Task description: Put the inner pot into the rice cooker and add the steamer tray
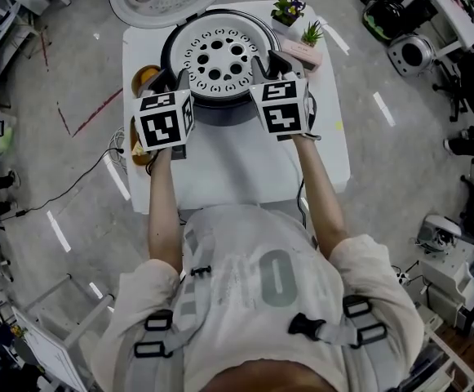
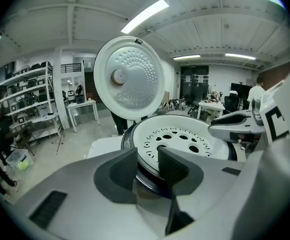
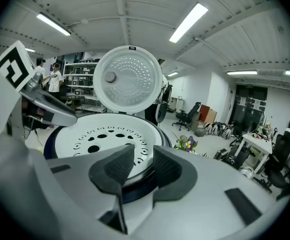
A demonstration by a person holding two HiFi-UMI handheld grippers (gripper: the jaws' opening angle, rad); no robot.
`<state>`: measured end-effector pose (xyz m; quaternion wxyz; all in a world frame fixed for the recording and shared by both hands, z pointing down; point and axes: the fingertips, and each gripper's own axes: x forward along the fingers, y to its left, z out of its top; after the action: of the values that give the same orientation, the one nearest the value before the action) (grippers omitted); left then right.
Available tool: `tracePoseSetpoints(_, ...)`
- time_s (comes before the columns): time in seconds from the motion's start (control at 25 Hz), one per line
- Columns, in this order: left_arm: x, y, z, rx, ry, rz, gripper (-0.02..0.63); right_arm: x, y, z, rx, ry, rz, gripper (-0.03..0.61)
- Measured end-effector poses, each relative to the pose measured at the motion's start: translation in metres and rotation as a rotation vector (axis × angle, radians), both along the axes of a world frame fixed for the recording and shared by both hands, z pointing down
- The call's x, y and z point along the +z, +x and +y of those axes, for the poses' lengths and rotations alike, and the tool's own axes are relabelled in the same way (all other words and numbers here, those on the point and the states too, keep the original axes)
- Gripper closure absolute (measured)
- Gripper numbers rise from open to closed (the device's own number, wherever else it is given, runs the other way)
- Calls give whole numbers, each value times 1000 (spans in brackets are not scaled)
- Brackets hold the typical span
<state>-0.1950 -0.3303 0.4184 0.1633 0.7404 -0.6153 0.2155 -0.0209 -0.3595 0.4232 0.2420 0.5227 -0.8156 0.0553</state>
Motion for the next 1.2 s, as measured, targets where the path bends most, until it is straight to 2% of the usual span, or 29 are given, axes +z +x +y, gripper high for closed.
tracePoseSetpoints(0.36, 1, 1, -2, 2, -1, 2, 476, 1, 0, -2, -6, -7, -6, 453)
tracePoseSetpoints(0.56, -7, 0, -3, -13, 18, 61, 476, -8, 0, -5, -5, -4, -27, 448)
tracePoseSetpoints(0.68, -17, 1, -7, -13, 46, 62, 476, -21, 1, -9, -4, 23, -50, 448)
tracePoseSetpoints(0.88, -52, 8, -9, 3, 146, 70, 476, -51, -1, -8, -12, 96, -101, 448)
tracePoseSetpoints(1.04, -83, 21, -1, 45, 261, 120, 477, -75, -7, 7, -61, 152, -212, 456)
tracePoseSetpoints(1.2, -104, 29, 11, 48, 389, 120, 549, -96, -6, 22, -91, 233, -288, 488)
